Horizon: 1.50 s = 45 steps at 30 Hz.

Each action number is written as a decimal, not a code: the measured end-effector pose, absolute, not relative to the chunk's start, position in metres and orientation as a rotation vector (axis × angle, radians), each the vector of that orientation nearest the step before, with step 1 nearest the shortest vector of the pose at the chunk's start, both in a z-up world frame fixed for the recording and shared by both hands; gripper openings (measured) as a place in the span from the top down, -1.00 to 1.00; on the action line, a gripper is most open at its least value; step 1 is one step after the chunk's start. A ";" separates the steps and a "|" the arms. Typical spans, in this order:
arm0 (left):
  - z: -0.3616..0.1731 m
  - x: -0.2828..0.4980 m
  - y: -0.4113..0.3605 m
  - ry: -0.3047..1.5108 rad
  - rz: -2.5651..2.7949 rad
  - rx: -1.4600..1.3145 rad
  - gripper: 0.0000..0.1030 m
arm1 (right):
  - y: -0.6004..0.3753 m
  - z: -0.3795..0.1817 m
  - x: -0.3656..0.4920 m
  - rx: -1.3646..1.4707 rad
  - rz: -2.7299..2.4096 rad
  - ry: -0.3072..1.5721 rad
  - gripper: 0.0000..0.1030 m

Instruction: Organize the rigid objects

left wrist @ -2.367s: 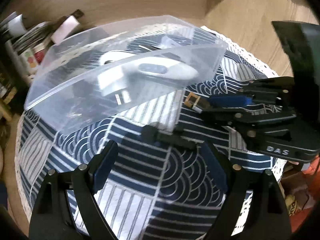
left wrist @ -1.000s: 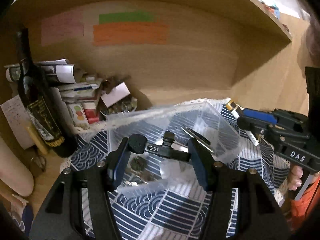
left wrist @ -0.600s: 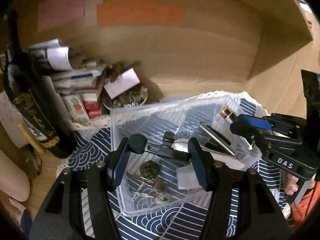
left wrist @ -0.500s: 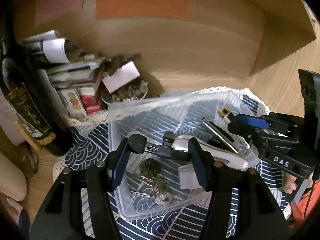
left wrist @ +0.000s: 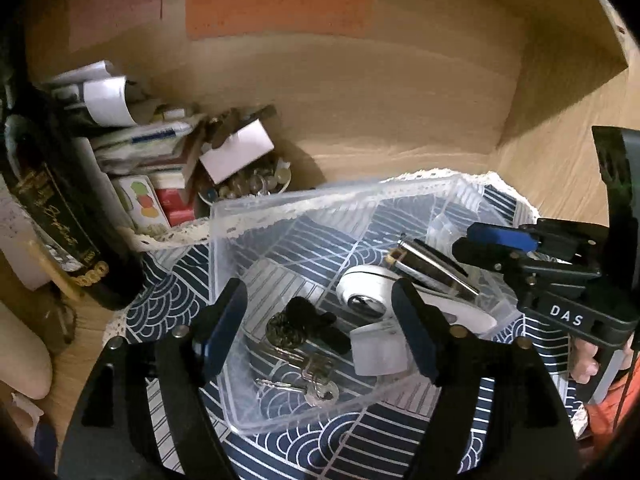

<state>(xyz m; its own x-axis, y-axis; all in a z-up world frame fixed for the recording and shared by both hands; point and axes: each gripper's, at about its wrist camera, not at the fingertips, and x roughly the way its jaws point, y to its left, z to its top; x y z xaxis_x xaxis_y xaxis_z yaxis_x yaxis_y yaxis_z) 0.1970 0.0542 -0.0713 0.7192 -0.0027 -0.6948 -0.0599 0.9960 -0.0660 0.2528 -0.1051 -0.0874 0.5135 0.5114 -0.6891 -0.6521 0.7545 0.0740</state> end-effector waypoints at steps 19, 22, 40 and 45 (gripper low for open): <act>0.007 0.094 0.025 0.469 0.045 -0.039 -0.91 | -0.152 -0.014 0.156 -0.112 0.697 0.462 -0.26; 0.015 0.077 0.019 0.430 0.051 -0.023 -0.96 | -0.163 -0.007 0.140 -0.095 0.669 0.408 -0.53; 0.031 0.033 0.009 0.333 0.064 -0.025 -0.99 | -0.188 0.002 0.094 -0.070 0.641 0.315 -0.88; 0.031 0.032 0.008 0.329 0.064 -0.024 -0.99 | -0.189 0.003 0.091 -0.072 0.639 0.308 -0.89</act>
<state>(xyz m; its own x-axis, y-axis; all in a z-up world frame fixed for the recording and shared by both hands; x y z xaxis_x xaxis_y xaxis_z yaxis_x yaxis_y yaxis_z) 0.0320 0.0079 0.0307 0.9445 0.0588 -0.3233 -0.0666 0.9977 -0.0129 0.0906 -0.1890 0.0034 0.7588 0.5755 -0.3050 -0.5968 0.8019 0.0283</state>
